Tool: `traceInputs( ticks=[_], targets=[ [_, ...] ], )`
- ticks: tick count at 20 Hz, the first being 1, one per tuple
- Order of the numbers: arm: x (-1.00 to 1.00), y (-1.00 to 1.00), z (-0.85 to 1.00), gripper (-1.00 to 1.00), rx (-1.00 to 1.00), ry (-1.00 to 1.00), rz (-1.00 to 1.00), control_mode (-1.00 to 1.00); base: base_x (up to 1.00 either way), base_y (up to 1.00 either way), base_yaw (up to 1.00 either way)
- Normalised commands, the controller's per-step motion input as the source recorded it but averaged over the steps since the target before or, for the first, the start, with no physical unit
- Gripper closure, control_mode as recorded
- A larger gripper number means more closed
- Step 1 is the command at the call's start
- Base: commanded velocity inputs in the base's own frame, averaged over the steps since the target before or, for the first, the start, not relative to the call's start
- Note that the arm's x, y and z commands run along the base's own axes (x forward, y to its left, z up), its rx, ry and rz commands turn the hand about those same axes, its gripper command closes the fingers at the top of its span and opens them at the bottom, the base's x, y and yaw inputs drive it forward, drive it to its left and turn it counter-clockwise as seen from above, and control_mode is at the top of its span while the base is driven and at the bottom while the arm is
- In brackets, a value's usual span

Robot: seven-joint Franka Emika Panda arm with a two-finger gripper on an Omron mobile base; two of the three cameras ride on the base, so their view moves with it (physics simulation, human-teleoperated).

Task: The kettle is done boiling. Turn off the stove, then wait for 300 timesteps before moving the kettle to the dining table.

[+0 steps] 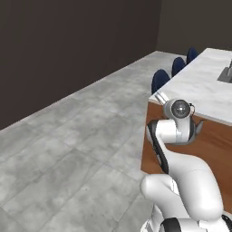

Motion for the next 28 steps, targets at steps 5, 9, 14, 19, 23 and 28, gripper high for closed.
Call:
traceInputs(
  ticks=[5, 9, 14, 19, 23, 28],
  targets=[
    [0.0, 0.0, 0.0, 1.0, 0.0, 0.0, 0.0, 1.0, 0.59, 0.38, -0.29],
    [0.0, 0.0, 0.0, 1.0, 0.0, 0.0, 0.0, 1.0, 0.6, 0.25, -0.29],
    [0.0, 0.0, 0.0, 1.0, 0.0, 0.0, 0.0, 1.0, 0.64, 0.04, -0.23],
    [0.0, 0.0, 0.0, 1.0, 0.0, 0.0, 0.0, 1.0, 0.68, 0.0, -0.19],
    [0.0, 0.0, 0.0, 1.0, 0.0, 0.0, 0.0, 1.0, 0.66, 0.0, -0.17],
    [0.0, 0.0, 0.0, 1.0, 0.0, 0.0, 0.0, 1.0, 0.66, 0.0, -0.16]
  ],
)
